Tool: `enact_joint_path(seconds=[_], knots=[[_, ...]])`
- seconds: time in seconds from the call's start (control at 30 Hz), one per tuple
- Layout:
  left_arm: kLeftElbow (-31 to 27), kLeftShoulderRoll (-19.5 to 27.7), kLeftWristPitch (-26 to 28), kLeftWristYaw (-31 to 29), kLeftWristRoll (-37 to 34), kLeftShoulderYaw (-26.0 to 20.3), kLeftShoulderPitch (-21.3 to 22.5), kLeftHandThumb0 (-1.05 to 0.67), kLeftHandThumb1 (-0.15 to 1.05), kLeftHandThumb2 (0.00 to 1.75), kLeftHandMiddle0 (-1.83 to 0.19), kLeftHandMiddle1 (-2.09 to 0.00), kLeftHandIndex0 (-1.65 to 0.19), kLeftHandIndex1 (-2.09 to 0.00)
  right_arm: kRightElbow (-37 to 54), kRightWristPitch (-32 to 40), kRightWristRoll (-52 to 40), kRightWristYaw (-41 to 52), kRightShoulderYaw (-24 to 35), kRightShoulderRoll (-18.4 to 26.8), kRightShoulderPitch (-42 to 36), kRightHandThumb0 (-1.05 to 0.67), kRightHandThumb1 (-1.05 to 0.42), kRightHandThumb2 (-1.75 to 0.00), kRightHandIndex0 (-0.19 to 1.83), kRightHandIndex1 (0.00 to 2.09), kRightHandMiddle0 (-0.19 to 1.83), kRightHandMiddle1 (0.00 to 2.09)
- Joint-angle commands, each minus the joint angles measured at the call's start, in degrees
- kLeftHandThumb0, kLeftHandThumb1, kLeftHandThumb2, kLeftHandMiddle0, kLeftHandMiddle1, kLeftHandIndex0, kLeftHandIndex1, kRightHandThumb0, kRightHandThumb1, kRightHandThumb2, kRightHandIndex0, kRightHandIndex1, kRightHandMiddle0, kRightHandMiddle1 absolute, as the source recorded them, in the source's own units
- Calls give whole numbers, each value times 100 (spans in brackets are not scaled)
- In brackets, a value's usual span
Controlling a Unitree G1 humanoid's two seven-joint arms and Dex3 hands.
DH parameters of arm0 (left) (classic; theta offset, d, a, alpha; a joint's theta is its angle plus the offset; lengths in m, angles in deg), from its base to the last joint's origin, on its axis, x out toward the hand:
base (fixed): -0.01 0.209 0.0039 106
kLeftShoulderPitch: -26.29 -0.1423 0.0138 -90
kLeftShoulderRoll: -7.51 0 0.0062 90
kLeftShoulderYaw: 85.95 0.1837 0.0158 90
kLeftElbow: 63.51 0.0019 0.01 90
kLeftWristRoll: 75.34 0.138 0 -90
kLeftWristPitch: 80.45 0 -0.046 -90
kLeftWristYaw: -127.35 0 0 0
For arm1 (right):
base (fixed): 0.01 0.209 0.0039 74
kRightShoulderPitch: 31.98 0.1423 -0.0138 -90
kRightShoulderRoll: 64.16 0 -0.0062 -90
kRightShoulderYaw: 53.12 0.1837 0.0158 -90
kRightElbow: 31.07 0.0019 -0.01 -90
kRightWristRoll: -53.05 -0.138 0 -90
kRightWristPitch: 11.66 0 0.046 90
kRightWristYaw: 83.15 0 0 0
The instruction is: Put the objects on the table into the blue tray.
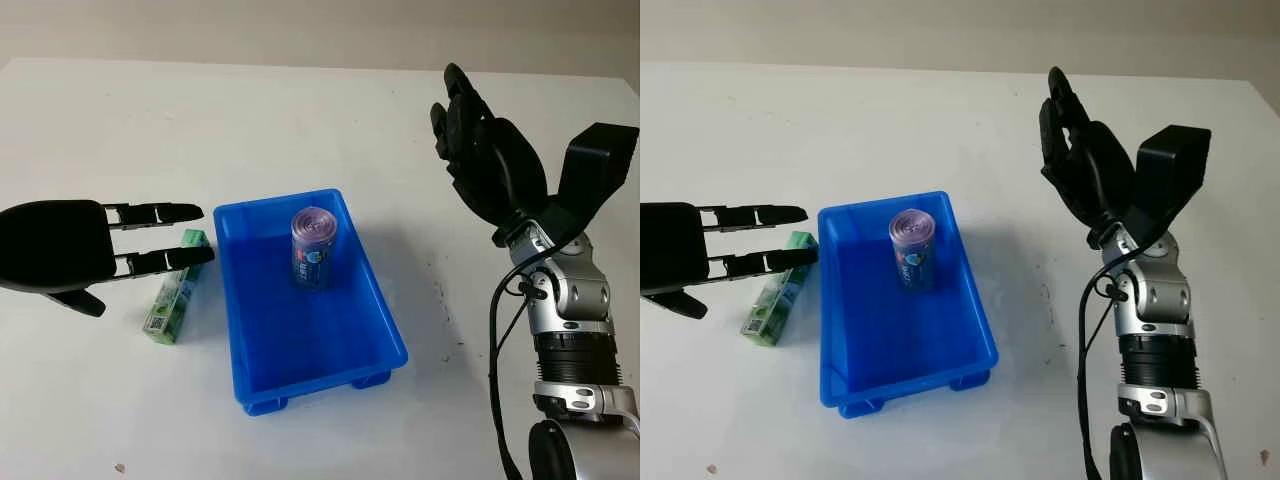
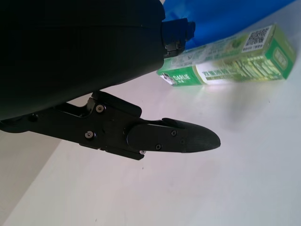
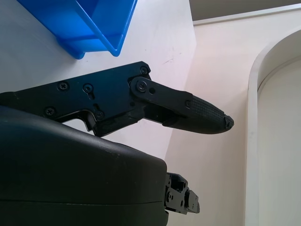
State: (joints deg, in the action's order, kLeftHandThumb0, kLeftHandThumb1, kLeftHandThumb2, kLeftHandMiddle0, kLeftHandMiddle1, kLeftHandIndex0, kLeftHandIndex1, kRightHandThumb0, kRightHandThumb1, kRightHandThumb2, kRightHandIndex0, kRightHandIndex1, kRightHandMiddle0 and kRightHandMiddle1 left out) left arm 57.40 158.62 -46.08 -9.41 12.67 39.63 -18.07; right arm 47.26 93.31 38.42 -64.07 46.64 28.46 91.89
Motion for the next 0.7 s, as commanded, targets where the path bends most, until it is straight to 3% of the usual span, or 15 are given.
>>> enact_joint_path(seconds=[0.0, 0.27, 0.43, 0.6, 0.67], knots=[[-88, 190, -33, -80, -77, -72, -105, -60, 105, 30, 19, -2, 19, 0, 89, -24, -29, -2, 53, 10, -26, -66, -105, -73, -19, 0, -19, 0], [-140, 145, -136, 153, -105, -31, -225, -60, 105, 23, 17, -4, 17, -2, 72, -52, -39, 7, 56, 4, -13, -66, -105, -72, -19, 0, -19, 0], [-34, 32, -439, 228, -102, 69, -199, -50, 105, 20, 14, -6, 13, -5, 121, -53, -21, 13, 52, 38, -43, -66, -105, -73, -19, 0, -19, 0], [10, -66, -308, 740, 214, 264, -196, -36, 105, 51, 7, -7, 10, -6, 146, -76, -18, -14, 72, 23, -65, -66, -105, -73, -19, 0, -19, 0], [36, -113, -245, 913, 288, 328, -186, -17, 105, 62, 3, -8, 7, -7, 145, -69, -29, -30, 86, 15, -69, -66, -105, -73, -19, 0, -19, 0]])
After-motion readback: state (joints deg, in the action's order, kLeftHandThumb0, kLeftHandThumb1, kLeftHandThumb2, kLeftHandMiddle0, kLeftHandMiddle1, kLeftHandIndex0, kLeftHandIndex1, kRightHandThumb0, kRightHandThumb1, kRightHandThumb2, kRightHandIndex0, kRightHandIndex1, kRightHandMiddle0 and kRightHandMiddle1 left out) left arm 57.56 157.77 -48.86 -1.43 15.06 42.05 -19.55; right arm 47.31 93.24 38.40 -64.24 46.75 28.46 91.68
